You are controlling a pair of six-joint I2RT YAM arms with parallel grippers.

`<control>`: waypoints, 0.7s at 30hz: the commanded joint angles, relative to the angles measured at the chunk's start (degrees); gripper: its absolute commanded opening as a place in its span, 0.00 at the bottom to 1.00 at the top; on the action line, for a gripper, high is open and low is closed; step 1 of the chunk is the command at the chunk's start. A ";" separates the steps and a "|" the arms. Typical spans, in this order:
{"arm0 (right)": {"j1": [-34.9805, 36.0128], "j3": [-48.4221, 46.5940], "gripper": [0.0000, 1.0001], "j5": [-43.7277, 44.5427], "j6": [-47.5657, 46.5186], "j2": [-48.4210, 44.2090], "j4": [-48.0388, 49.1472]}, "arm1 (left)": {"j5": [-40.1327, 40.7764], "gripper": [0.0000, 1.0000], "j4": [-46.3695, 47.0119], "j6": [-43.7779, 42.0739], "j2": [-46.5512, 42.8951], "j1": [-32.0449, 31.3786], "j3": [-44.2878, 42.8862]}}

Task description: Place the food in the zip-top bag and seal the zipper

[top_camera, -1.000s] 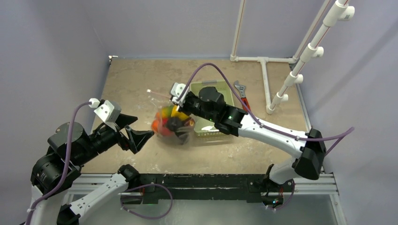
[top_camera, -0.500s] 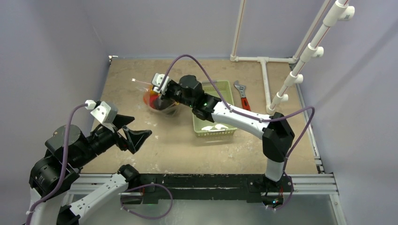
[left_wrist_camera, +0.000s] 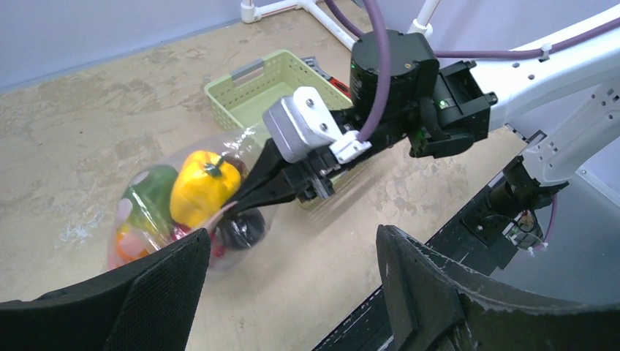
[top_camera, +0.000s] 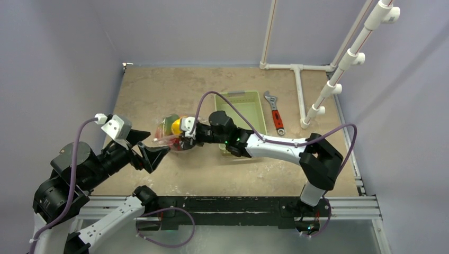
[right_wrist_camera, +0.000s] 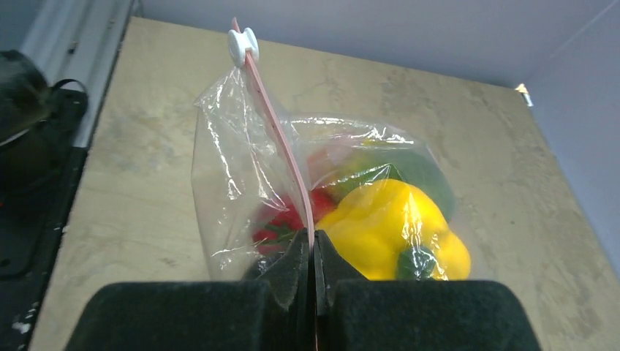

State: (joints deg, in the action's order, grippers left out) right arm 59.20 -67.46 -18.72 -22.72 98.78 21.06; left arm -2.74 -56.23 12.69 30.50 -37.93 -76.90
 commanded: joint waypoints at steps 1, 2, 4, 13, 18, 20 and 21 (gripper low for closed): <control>1.35 3.41 0.00 -2.95 3.71 -4.24 3.82 | -0.23 0.82 2.22 -0.29 0.78 0.06 0.73; 1.62 4.41 0.00 -2.86 4.45 -4.53 4.45 | -0.36 0.82 2.37 -0.20 0.79 0.04 0.89; 2.10 6.48 0.00 -1.99 6.71 -4.65 6.42 | -0.75 0.82 2.60 -0.06 0.79 0.03 1.24; 2.41 7.59 0.00 4.32 14.84 3.16 13.63 | -1.12 0.82 2.96 0.35 0.62 0.04 1.64; 2.41 1.08 0.00 6.01 15.83 9.21 11.80 | -1.28 0.82 2.93 0.66 0.60 0.05 1.84; 2.41 -0.39 0.00 7.09 15.77 10.13 12.07 | -1.30 0.82 2.80 0.88 0.46 0.10 1.76; 2.41 -0.65 0.00 7.38 15.78 10.19 12.17 | -1.26 0.82 2.61 0.93 0.32 0.08 1.63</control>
State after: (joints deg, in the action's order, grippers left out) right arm 61.60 -63.70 -14.81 -8.45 109.34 30.61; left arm -3.25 -55.72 12.91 30.63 -37.93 -75.35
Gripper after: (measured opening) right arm 0.008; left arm 0.819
